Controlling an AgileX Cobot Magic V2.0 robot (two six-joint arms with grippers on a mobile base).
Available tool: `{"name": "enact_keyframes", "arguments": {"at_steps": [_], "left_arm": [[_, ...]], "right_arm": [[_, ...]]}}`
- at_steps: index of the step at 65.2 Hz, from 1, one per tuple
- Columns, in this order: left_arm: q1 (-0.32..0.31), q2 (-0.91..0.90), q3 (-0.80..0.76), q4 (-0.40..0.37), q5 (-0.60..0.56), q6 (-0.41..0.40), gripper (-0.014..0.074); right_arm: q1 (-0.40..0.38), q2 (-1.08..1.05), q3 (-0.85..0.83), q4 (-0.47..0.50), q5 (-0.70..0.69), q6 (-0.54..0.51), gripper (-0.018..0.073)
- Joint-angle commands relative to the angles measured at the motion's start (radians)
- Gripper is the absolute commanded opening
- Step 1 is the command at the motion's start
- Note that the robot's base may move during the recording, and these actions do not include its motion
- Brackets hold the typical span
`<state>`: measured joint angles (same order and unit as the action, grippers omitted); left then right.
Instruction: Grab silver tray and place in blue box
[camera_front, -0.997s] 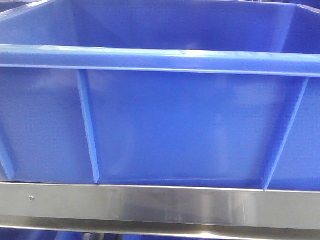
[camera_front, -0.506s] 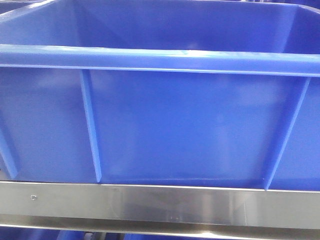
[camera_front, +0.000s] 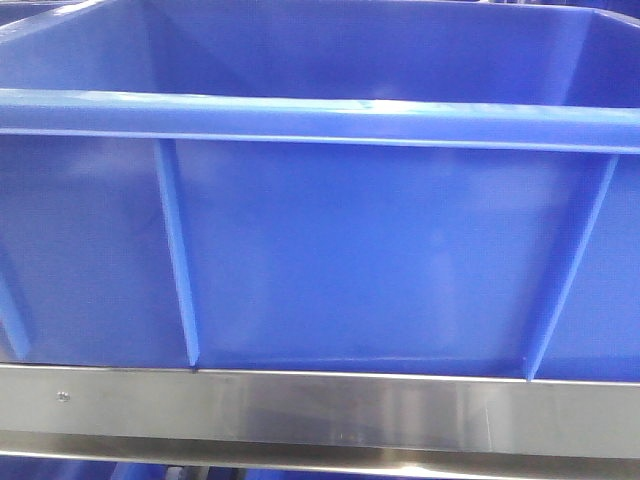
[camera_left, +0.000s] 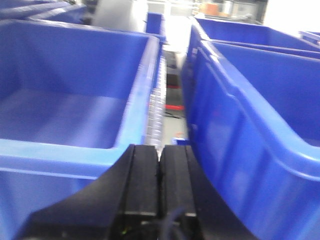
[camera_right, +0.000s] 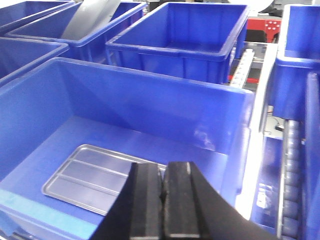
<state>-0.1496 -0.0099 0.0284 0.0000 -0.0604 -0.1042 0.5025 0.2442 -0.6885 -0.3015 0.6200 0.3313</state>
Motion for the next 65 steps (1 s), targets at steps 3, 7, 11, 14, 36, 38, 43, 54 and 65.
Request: {"name": "enact_keyframes", "arguments": {"at_steps": [3,7,11,14,36,38,43,54,65], "left_arm": [[-0.025,-0.02,-0.003,0.0,-0.086,-0.013,-0.0094],[-0.027,-0.02,-0.003,0.0,-0.086,-0.013,-0.0094],[-0.027,-0.02,-0.003,0.0,-0.086,-0.013,-0.0094],[-0.027,-0.02,-0.003,0.0,-0.086,-0.013,-0.0094],[-0.027,-0.02,-0.003,0.0,-0.086,-0.013,-0.0094],[-0.027,-0.02,-0.003,0.0,-0.086,-0.013,-0.0094],[-0.027,-0.02,-0.003,0.0,-0.086,-0.013,-0.0094],[-0.027,-0.02,-0.003,0.0,-0.086,-0.013,-0.0094],[-0.027,-0.02,-0.003,0.0,-0.086,-0.013,-0.0094]], "right_arm": [[0.0,0.012,-0.021,-0.023,-0.089,-0.012,0.0056],[0.0,0.012,-0.021,-0.023,-0.089,-0.012,0.0056],[0.0,0.012,-0.021,-0.023,-0.089,-0.012,0.0056],[0.0,0.012,-0.021,-0.023,-0.089,-0.012,0.0056],[0.0,0.012,-0.021,-0.023,-0.089,-0.012,0.0056],[0.0,0.012,-0.021,-0.023,-0.089,-0.012,0.0056],[0.0,0.012,-0.021,-0.024,-0.089,-0.012,0.0056],[0.0,0.012,-0.015,-0.034,-0.09,-0.012,0.0056],[-0.007,0.012,0.009,-0.039,-0.09,-0.017,0.0056]]}}
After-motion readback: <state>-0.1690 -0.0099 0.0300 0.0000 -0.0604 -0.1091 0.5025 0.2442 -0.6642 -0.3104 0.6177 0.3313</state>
